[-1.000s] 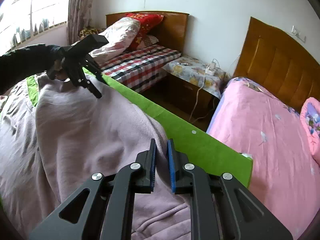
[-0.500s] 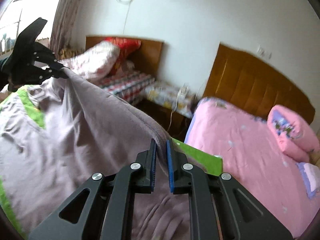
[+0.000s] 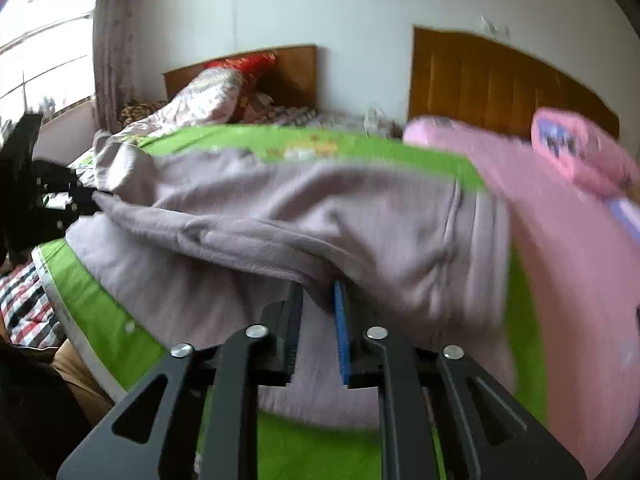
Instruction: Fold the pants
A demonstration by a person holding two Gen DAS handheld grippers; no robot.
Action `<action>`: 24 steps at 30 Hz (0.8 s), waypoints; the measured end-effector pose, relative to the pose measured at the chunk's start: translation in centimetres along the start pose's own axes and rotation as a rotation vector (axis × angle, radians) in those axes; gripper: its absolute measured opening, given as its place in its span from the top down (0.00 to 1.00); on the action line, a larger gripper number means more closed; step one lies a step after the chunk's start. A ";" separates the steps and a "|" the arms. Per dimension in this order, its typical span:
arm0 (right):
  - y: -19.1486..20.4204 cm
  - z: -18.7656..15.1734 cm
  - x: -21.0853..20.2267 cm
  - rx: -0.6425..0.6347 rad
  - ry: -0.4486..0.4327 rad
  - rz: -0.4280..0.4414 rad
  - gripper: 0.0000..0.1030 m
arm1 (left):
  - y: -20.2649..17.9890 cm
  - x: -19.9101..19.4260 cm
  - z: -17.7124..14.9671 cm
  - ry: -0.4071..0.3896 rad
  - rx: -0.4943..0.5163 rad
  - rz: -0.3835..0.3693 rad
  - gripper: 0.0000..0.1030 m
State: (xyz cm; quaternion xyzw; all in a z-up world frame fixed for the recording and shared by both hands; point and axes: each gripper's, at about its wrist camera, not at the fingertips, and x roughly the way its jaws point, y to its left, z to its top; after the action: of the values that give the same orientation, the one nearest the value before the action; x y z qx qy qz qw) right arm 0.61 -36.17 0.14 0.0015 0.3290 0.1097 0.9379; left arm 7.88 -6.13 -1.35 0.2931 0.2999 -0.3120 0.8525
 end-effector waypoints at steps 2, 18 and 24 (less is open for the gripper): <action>-0.1 -0.6 -0.4 0.046 -0.001 0.011 0.69 | 0.3 0.5 -1.0 0.006 -0.077 -0.026 0.83; -6.1 -1.7 0.0 0.631 -0.061 0.157 0.42 | 7.4 -6.2 -9.7 -0.180 -0.873 -0.262 0.16; -6.4 -1.9 1.5 0.698 0.014 0.131 0.46 | 8.9 -6.0 -10.9 -0.178 -0.981 -0.309 0.16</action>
State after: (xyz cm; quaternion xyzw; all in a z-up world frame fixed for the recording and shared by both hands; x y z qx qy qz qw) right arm 1.91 -42.26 -2.81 0.3421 0.3522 0.0507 0.8697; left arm 6.82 9.08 -1.43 -0.2161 0.3769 -0.2808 0.8558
